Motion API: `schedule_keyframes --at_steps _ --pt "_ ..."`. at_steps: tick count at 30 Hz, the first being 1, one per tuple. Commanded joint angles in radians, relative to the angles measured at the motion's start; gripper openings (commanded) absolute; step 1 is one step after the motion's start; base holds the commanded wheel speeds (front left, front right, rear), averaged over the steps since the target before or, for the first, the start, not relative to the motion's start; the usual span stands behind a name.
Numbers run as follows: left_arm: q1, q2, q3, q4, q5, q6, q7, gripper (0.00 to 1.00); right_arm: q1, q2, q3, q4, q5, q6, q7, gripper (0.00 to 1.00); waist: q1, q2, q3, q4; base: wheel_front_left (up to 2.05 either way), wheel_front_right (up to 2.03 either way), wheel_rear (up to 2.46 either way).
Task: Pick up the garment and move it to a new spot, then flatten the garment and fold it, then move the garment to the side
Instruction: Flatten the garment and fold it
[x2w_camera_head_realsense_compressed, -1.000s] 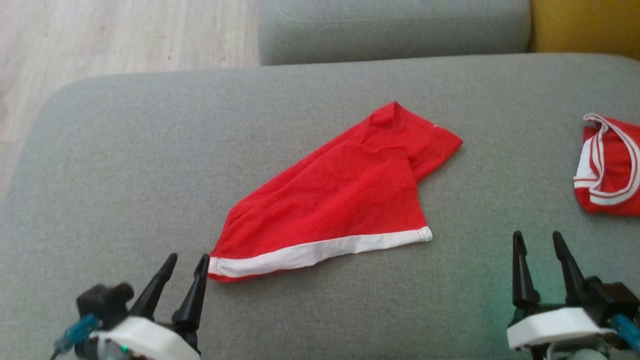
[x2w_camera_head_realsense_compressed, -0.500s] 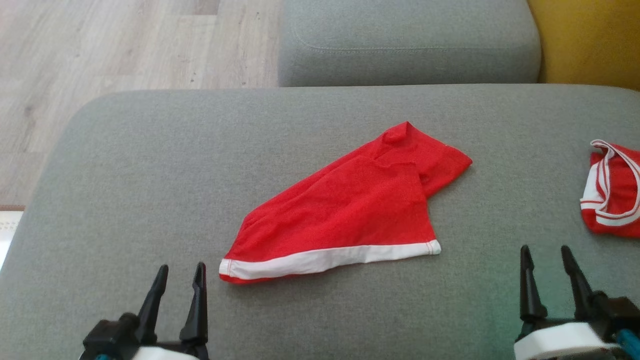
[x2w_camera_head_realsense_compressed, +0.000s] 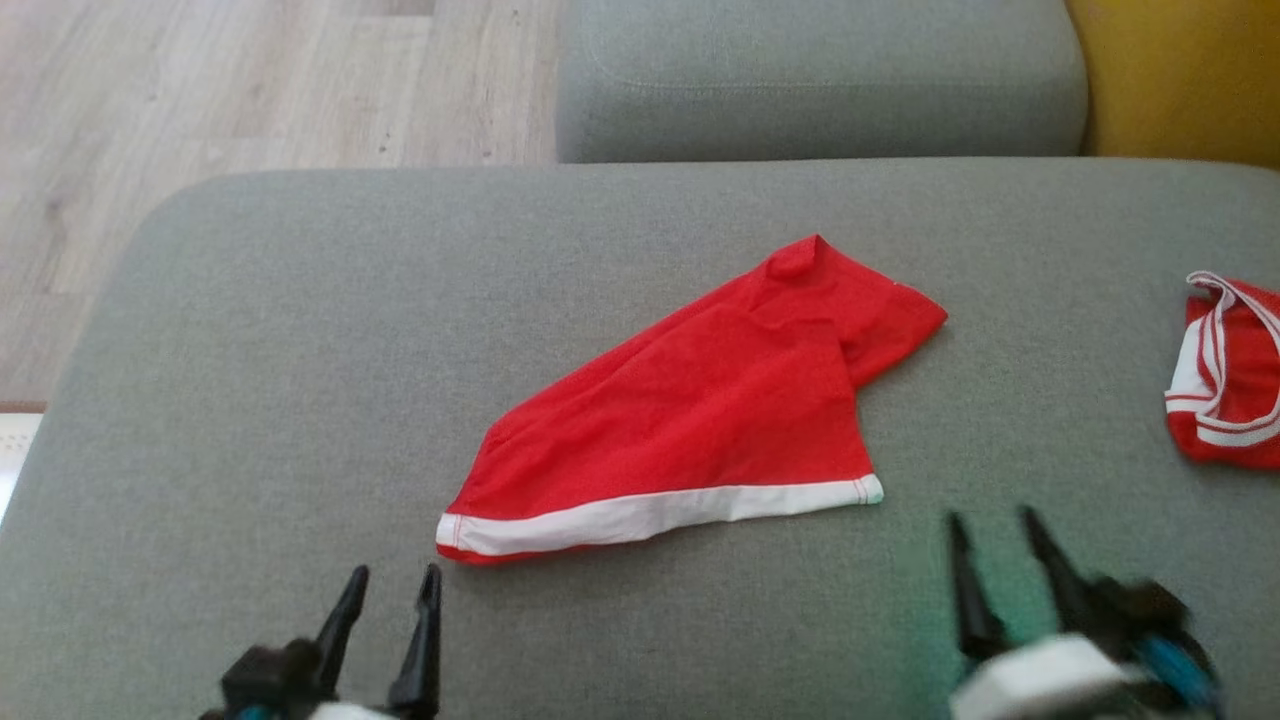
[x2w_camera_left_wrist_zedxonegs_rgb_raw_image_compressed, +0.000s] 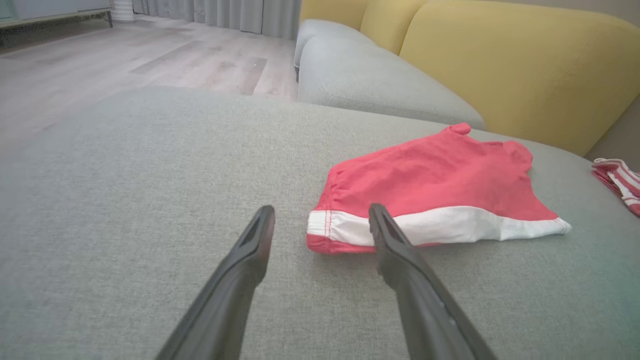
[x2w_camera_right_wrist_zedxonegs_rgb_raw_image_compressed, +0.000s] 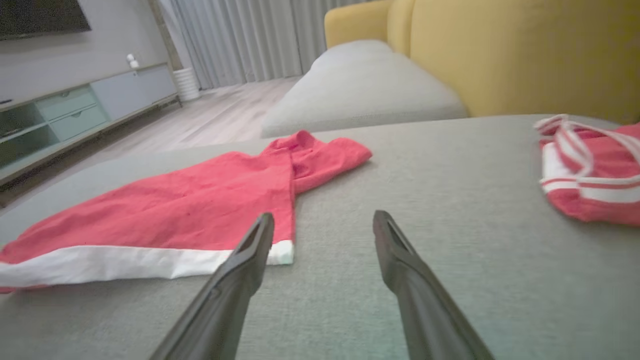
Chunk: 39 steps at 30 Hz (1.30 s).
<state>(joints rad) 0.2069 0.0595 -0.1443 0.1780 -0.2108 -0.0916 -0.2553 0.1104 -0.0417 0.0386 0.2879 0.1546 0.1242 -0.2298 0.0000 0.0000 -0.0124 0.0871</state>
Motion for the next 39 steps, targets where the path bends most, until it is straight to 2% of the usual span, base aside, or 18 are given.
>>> schedule_keyframes --at_steps 1,5,9,13,20,33,34,35,36,37,38,39 --pt "-0.083 -0.007 0.019 -0.023 0.002 0.012 0.013 1.00 -0.101 -0.009 0.051 -0.028 -0.004 0.007 0.034 1.00 0.0000 0.0000 0.011 -0.004 0.00 0.00 0.00" --pt "-0.148 -0.007 -0.005 -0.005 -0.002 0.022 0.132 1.00 -0.214 -0.009 0.116 0.013 -0.026 0.007 0.241 1.00 0.0000 0.0000 0.056 -0.007 0.00 0.00 0.00" --pt "-0.200 0.005 -0.015 0.009 -0.007 0.028 0.273 1.00 -0.302 -0.009 0.138 0.090 -0.035 0.007 0.441 1.00 0.0000 0.0000 0.090 0.006 0.00 0.00 0.00" --pt "-0.246 0.021 -0.020 0.016 -0.009 0.034 0.382 1.00 -0.362 -0.009 0.120 0.153 -0.048 0.007 0.544 1.00 0.0000 0.0000 0.119 0.021 0.00 0.00 0.00" --pt "-0.281 0.031 -0.017 0.006 -0.038 0.033 0.473 1.00 -0.420 -0.009 0.126 0.215 0.000 0.007 0.591 1.00 0.0000 0.0000 0.151 0.030 0.00 0.00 0.00" --pt "-0.312 0.054 -0.044 0.025 -0.096 -0.007 0.516 1.00 -0.443 -0.009 0.191 0.248 0.042 0.007 0.632 1.00 0.0000 0.0000 0.169 0.023 0.00 0.00 0.00" --pt "-0.314 0.055 -0.048 0.030 -0.102 -0.010 0.521 1.00 -0.444 -0.009 0.193 0.251 0.043 0.007 0.636 0.96 0.0000 0.0000 0.170 0.022 0.00 0.00 0.00" --pt "-0.317 0.056 -0.052 0.035 -0.107 -0.013 0.523 1.00 -0.444 -0.009 0.197 0.253 0.046 0.007 0.640 0.82 0.0000 0.0000 0.171 0.020 0.00 0.00 0.00" --pt "-0.320 0.057 -0.057 0.038 -0.113 -0.016 0.522 1.00 -0.445 -0.009 0.201 0.255 0.050 0.007 0.643 0.52 0.0000 0.0000 0.172 0.018 0.00 0.00 0.00" --pt "-0.320 0.057 -0.057 0.038 -0.113 -0.016 0.522 1.00 -0.445 -0.009 0.201 0.255 0.050 0.007 0.643 0.52 0.0000 0.0000 0.172 0.018 0.00 0.00 0.00" --pt "-0.323 0.058 -0.058 0.043 -0.119 -0.018 0.518 0.88 -0.446 -0.009 0.203 0.256 0.056 0.007 0.645 0.17 0.0000 0.0000 0.172 0.016 0.00 0.00 0.00" --pt "-0.328 0.062 -0.062 0.047 -0.121 -0.020 0.513 0.49 -0.447 -0.009 0.207 0.258 0.061 0.007 0.647 0.00 0.0000 0.0000 0.172 0.013 0.00 0.00 0.00"
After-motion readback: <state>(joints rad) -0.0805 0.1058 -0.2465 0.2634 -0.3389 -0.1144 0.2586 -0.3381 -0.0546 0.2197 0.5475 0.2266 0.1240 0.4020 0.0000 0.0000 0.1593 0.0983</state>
